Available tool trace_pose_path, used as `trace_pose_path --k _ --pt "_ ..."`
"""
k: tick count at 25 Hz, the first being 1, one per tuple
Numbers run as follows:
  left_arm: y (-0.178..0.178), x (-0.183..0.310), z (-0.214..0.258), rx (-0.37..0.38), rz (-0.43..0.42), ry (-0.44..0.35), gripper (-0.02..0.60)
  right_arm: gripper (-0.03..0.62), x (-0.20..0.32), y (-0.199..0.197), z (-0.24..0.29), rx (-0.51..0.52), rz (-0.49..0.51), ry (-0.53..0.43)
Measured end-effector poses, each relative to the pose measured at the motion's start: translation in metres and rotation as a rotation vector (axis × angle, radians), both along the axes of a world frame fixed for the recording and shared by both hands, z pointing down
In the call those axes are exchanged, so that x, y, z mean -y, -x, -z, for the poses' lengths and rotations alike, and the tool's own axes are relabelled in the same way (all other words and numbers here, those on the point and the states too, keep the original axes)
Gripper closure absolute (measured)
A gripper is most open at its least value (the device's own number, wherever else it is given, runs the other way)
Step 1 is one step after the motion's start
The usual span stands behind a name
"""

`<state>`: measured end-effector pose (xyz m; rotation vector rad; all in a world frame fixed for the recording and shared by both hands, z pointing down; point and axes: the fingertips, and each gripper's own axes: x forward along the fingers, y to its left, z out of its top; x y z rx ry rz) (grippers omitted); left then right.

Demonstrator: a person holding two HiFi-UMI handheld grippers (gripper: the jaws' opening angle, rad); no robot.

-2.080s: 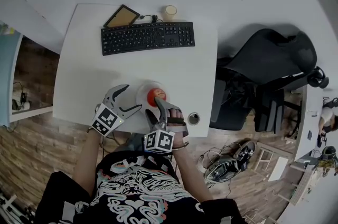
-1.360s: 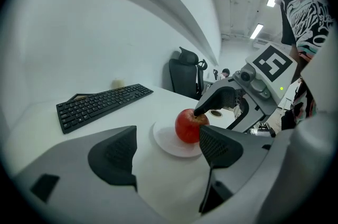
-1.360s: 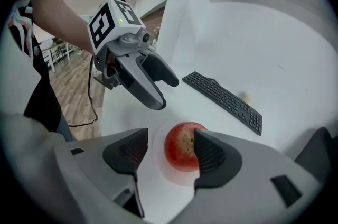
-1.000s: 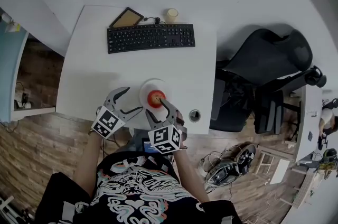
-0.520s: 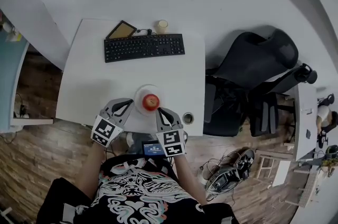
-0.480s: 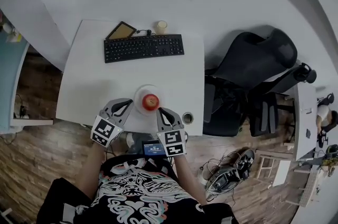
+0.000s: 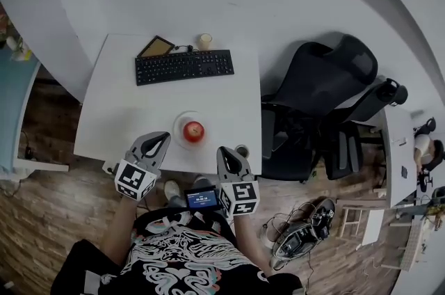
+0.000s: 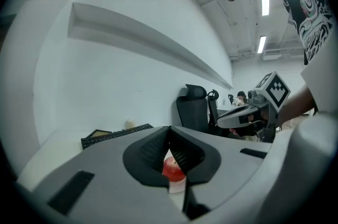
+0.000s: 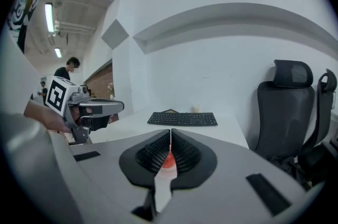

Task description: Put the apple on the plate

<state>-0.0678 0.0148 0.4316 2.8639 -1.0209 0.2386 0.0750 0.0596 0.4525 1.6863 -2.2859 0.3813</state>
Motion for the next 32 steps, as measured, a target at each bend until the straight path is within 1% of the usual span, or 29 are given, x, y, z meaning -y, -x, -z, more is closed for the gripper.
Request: trace_pose_path --k 4,8,13,17,20,24,32 --pt "-0.001 -0.017 0.029 -0.025 0.053 -0.047 0.566 0.563 -0.016 -0.013 0.027 0.016 -0.025 -0.072" --pt "-0.005 -0.045 0.044 -0.012 0.103 -0.081 0.566 0.563 -0.045 -0.026 0.051 0.026 -0.030 -0.141" --pt "-0.004 -0.105 0.059 0.019 0.216 -0.097 0.566 0.563 -0.103 -0.041 0.067 0.043 -0.035 -0.150" --pt "0.000 -0.156 0.066 0.017 0.287 -0.114 0.566 0.563 -0.152 -0.050 0.080 0.082 -0.023 -0.179" --pt "-0.003 -0.181 0.066 0.022 0.307 -0.119 0.566 0.563 -0.176 -0.052 0.084 0.109 0.001 -0.211" --pt "-0.008 -0.206 0.067 0.027 0.320 -0.132 0.566 0.563 -0.194 -0.053 0.082 0.097 0.013 -0.211" --pt "0.003 -0.227 0.070 0.025 0.370 -0.149 0.566 0.565 -0.204 -0.052 0.081 0.100 0.019 -0.211"
